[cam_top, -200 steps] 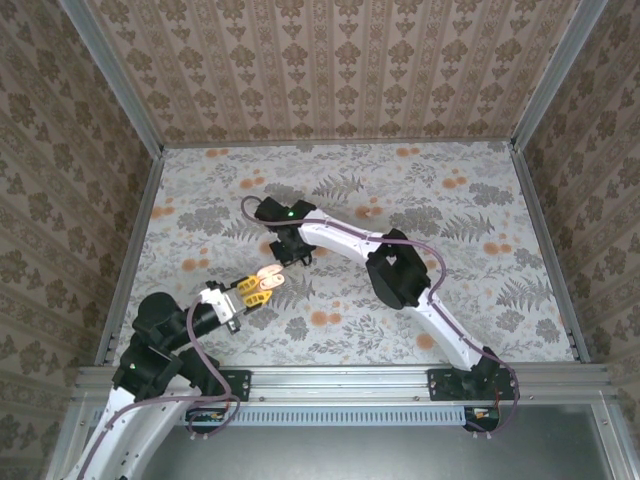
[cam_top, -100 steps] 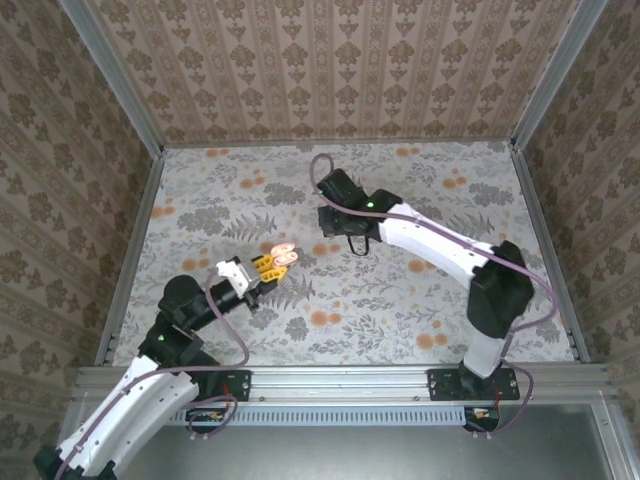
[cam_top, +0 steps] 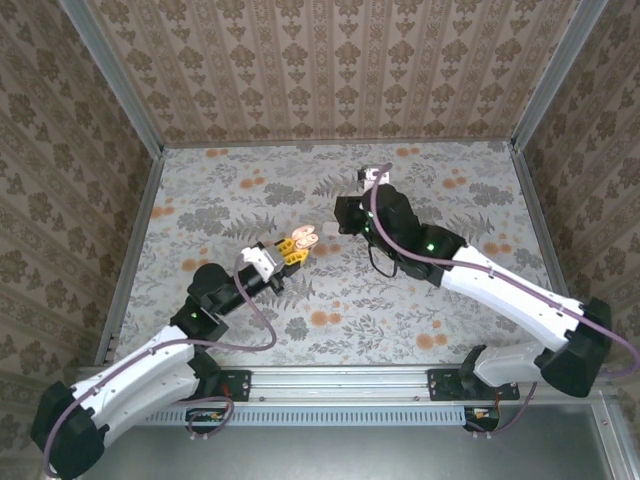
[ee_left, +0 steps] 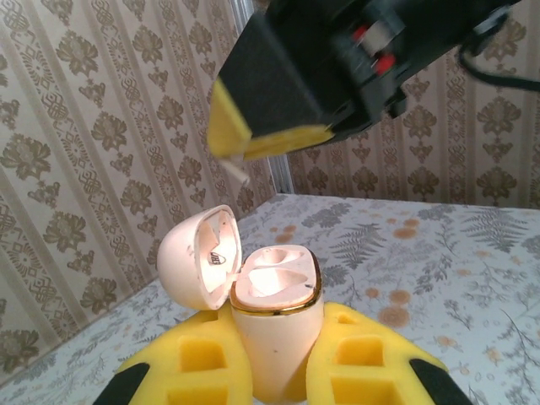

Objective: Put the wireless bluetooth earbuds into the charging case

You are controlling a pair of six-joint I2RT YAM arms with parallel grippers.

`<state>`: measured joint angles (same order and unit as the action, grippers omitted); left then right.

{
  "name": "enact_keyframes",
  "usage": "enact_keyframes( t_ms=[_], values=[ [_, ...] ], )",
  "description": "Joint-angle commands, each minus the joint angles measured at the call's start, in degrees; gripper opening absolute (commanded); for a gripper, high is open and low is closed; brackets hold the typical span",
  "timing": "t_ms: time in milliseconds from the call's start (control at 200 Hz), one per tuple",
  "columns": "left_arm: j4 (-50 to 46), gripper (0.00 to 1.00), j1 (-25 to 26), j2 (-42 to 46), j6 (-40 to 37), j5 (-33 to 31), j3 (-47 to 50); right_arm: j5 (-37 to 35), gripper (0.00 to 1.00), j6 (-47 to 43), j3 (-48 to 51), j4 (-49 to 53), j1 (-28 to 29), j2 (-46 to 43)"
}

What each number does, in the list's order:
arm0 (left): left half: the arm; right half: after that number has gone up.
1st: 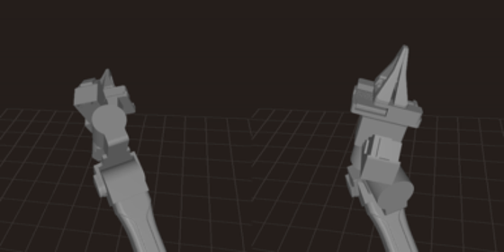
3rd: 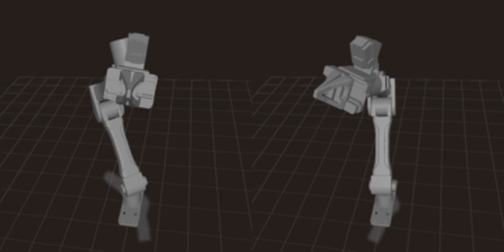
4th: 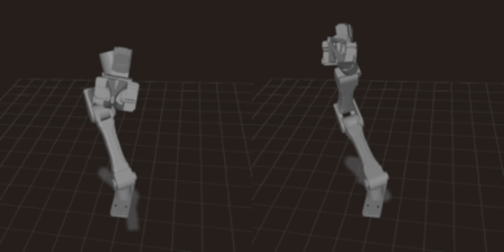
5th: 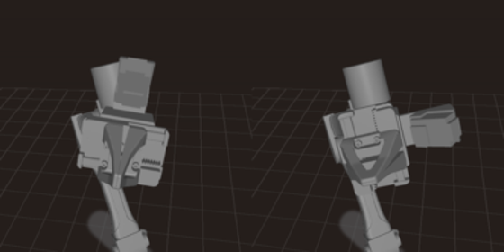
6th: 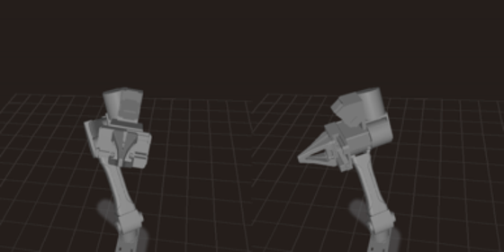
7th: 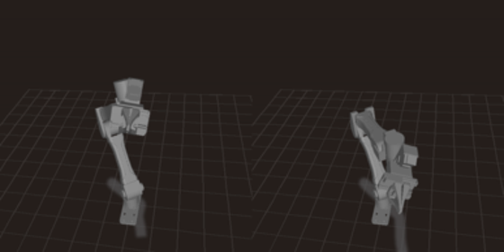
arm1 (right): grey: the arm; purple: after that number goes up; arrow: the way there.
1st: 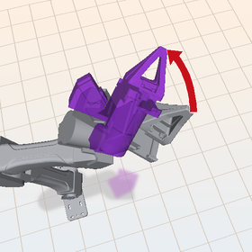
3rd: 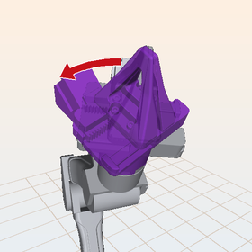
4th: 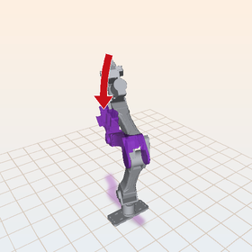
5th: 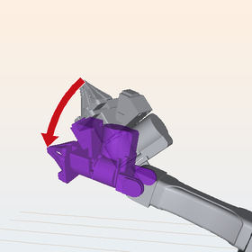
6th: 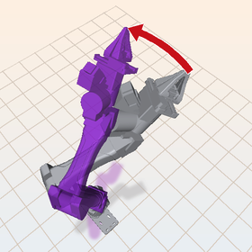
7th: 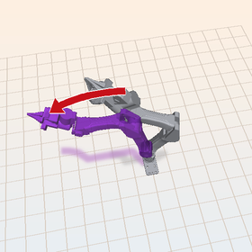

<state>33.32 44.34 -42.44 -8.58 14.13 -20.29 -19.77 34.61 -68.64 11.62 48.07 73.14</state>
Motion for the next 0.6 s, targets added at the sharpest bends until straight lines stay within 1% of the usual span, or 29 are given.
enact_keyframes(
  t_ms=[0,155,370,595],
  values=[
    [8.52,0.0,1.28,-2.02,-0.61,-3.5,-2.76,-5.11,0.13,1.49,2.9,-8.95,2.17,-3.36],
    [12.69,0.0,2.76,-5.03,-0.54,-6.26,-3.42,-5.94,0.13,2.97,4.49,-13.37,4.96,-5.07],
    [16.31,0.0,3.14,-7.42,1.25,-8.89,-4.01,-5.14,0.13,5.04,4.9,-17.96,8.49,-4.12],
    [17.04,0.0,3.74,-7.68,1.98,-9.97,-4.05,-4.55,0.13,4.96,3.78,-19.6,9.58,-1.23]
  ],
)
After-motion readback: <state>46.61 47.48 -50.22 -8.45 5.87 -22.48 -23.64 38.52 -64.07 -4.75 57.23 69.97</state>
